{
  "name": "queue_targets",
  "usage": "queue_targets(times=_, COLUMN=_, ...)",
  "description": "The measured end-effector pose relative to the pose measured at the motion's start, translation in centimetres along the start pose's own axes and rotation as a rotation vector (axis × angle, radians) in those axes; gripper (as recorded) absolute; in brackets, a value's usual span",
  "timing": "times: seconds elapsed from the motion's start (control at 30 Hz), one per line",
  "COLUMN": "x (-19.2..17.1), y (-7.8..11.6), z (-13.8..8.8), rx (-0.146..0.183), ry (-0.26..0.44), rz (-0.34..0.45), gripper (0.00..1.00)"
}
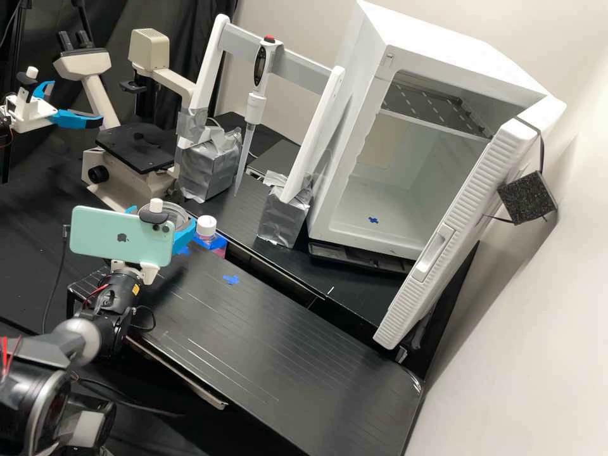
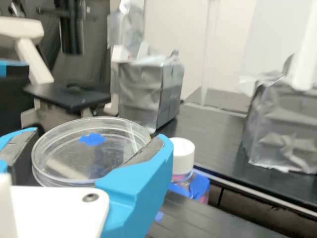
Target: Move the petri dish to the bench
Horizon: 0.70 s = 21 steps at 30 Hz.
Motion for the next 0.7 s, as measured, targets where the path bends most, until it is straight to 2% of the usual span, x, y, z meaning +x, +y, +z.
queue_targets(times=0.13, x=-1.0, y=0.1, z=0.5, rx=-0.008, ry=0.000, rz=0.015, gripper=0.00)
queue_targets(times=0.23, x=-1.8, y=0.1, z=1.4, rx=-0.026, ry=-0.023, rz=0.015, gripper=0.00)
queue_targets(times=0.3, x=-2.1, y=0.6, z=2.2, rx=-0.023, ry=-0.050, rz=0.047, gripper=0.00)
queue_targets(times=0.37, x=-2.4, y=1.1, z=2.8, rx=-0.034, ry=-0.065, rz=0.066, gripper=0.00)
queue_targets(times=0.5, x=-2.7, y=2.1, z=4.0, rx=-0.004, ry=-0.103, rz=0.119, gripper=0.00)
queue_targets(times=0.7, x=-2.9, y=2.6, z=5.6, rx=0.004, ry=-0.151, rz=0.130, gripper=0.00)
